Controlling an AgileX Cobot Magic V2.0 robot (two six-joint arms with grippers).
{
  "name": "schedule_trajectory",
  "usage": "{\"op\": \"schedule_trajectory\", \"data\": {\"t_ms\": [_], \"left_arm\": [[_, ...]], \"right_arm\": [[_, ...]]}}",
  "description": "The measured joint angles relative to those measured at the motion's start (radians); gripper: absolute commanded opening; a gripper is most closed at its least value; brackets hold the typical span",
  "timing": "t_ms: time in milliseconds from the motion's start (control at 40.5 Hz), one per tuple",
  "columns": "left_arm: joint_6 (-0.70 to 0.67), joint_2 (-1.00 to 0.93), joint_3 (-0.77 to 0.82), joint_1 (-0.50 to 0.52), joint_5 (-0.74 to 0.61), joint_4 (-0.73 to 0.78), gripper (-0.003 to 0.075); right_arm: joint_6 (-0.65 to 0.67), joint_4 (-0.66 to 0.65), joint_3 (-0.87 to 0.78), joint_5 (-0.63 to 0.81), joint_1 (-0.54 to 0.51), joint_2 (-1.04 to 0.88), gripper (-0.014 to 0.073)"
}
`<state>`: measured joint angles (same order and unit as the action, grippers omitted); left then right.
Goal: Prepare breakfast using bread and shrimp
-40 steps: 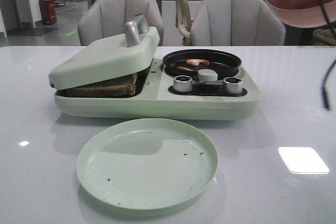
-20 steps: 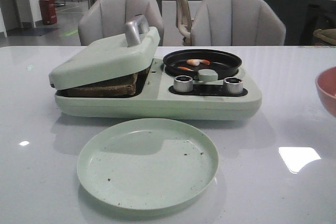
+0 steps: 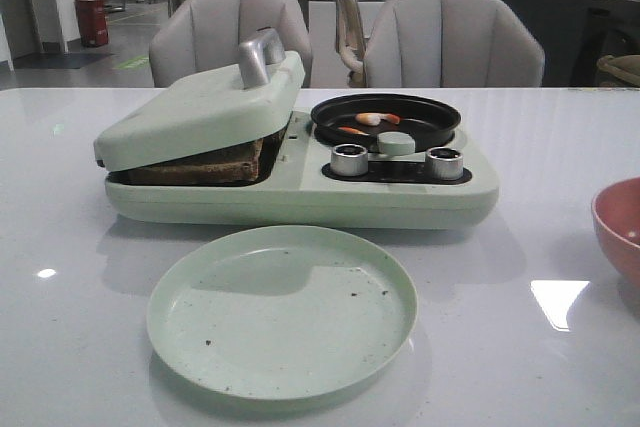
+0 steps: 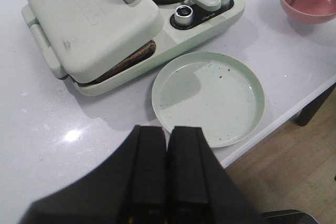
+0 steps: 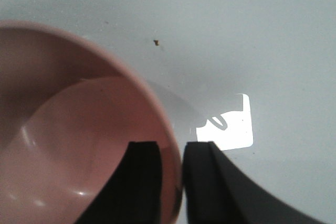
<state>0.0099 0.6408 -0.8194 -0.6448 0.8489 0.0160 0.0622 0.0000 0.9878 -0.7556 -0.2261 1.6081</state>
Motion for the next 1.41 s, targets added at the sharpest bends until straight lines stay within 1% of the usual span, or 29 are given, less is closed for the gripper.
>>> {"op": "schedule_trajectory", "data": {"t_ms": [74, 247, 346, 445, 544, 692, 840, 1038, 1211, 1310, 1359, 1409], "left_arm": [[0.0, 0.0, 0.0, 0.0, 0.0, -0.006, 0.0101], [0.0, 0.0, 0.0, 0.0, 0.002, -0.01, 0.0101], [0.0, 0.0, 0.0, 0.0, 0.002, -0.016, 0.0101], [0.0, 0.0, 0.0, 0.0, 0.002, -0.027, 0.0101], [0.0, 0.0, 0.0, 0.0, 0.002, -0.031, 0.0101], [0.0, 0.0, 0.0, 0.0, 0.002, -0.033, 0.0101], [0.0, 0.0, 0.0, 0.0, 0.002, -0.033, 0.0101], [0.0, 0.0, 0.0, 0.0, 0.002, -0.033, 0.0101], [0.0, 0.0, 0.0, 0.0, 0.002, -0.033, 0.0101], [0.0, 0.0, 0.0, 0.0, 0.002, -0.033, 0.0101], [0.0, 0.0, 0.0, 0.0, 0.002, -0.033, 0.0101], [0.0, 0.0, 0.0, 0.0, 0.002, -0.033, 0.0101]], "right_arm": [[0.0, 0.0, 0.0, 0.0, 0.0, 0.0, 0.0432], [0.0, 0.0, 0.0, 0.003, 0.0, -0.005, 0.0432], [-0.002, 0.0, -0.003, 0.01, 0.006, -0.039, 0.0432], [-0.007, 0.0, -0.002, 0.01, 0.034, -0.1, 0.0432], [-0.032, 0.0, -0.002, 0.01, 0.09, -0.188, 0.0432], [-0.048, 0.0, -0.024, -0.011, 0.202, -0.344, 0.0432], [-0.049, 0.0, -0.098, -0.035, 0.287, -0.543, 0.0432], [-0.049, 0.012, -0.212, -0.124, 0.3, -0.785, 0.0432], [-0.049, 0.012, -0.279, -0.218, 0.3, -0.953, 0.0431], [-0.049, 0.012, -0.31, -0.249, 0.3, -1.033, 0.043], [-0.049, 0.012, -0.322, -0.258, 0.3, -1.063, 0.0413], [-0.049, 0.012, -0.333, -0.265, 0.3, -1.087, 0.0375]]}}
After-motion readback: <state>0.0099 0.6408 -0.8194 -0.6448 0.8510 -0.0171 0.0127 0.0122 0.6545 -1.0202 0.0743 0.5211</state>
